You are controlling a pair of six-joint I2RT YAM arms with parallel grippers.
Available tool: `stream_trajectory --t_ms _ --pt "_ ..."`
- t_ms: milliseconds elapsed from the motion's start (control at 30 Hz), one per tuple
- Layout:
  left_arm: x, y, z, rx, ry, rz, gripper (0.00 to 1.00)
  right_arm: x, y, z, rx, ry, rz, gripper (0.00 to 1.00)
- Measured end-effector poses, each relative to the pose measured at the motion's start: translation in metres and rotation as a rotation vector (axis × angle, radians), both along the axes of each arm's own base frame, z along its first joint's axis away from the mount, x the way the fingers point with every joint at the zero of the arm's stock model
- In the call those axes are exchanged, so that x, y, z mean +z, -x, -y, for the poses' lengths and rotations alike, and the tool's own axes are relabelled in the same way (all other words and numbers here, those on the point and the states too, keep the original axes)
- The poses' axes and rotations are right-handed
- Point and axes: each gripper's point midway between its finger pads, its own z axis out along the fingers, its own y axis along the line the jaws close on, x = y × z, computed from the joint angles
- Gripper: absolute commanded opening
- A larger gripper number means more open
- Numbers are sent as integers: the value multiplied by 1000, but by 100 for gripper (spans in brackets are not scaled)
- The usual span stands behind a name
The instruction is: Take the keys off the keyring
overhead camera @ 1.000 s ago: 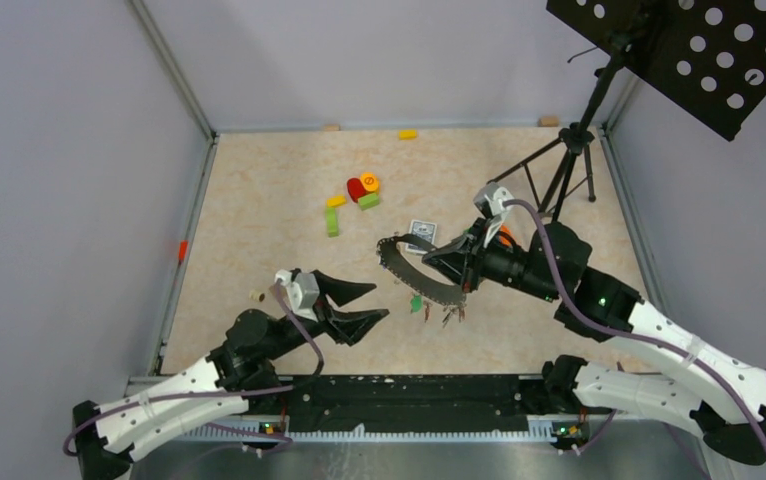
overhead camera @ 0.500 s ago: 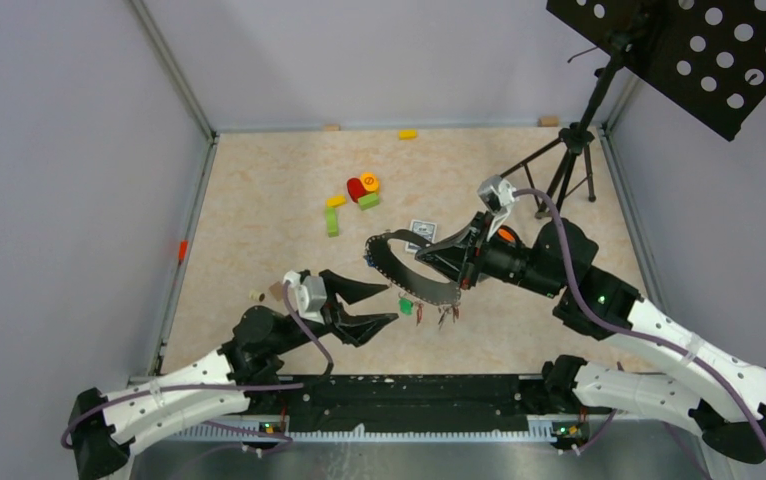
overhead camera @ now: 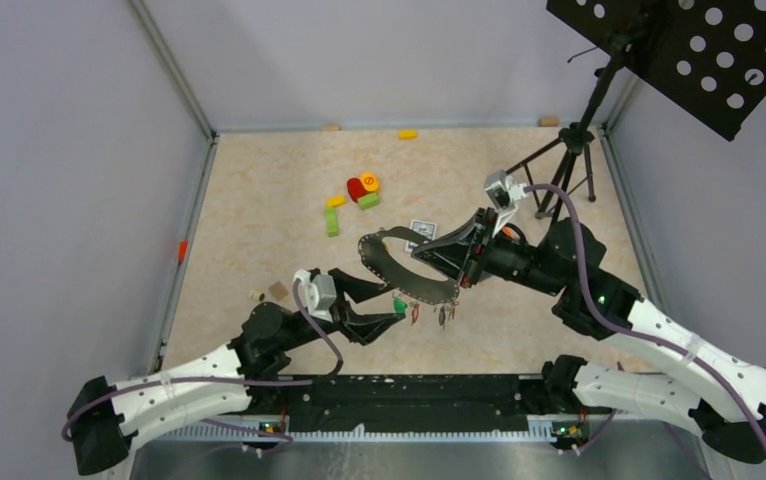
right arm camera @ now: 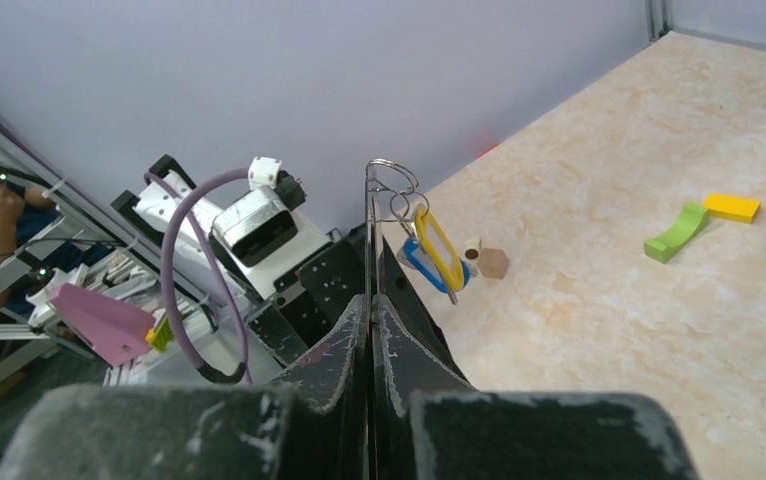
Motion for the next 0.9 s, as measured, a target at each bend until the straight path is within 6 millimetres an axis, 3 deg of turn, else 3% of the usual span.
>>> stream_trajectory --t_ms 900 --pt "-6 6 15 -75 -9 -1 59 9 8 -4 51 -42 -18 0"
